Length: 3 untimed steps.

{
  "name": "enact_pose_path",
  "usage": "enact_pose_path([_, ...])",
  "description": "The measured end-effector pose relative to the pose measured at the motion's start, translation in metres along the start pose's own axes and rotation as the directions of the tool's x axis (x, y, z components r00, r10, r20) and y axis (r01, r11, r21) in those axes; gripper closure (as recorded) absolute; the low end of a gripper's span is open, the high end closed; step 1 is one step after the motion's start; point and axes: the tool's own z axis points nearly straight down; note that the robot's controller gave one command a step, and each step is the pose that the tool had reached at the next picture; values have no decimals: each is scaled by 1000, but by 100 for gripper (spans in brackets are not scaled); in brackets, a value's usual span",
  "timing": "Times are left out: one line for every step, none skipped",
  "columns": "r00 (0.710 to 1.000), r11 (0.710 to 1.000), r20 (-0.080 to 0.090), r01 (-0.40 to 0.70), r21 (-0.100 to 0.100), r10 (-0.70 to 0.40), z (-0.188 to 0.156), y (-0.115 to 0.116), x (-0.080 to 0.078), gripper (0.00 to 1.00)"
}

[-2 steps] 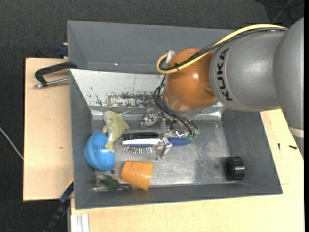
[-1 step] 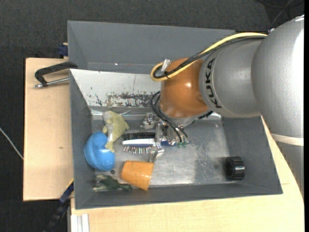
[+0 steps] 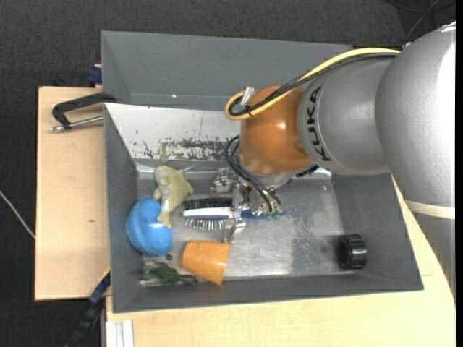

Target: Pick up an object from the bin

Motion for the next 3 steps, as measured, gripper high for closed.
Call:
enact_pose_path([1000, 1000, 4, -2, 1, 2, -2, -1, -2, 100])
enact_pose_path([1000, 1000, 2, -3, 0, 3, -21, 0, -3, 100])
enact_pose_path([1000, 1000, 9, -2, 1, 2, -129, 1, -7, 100])
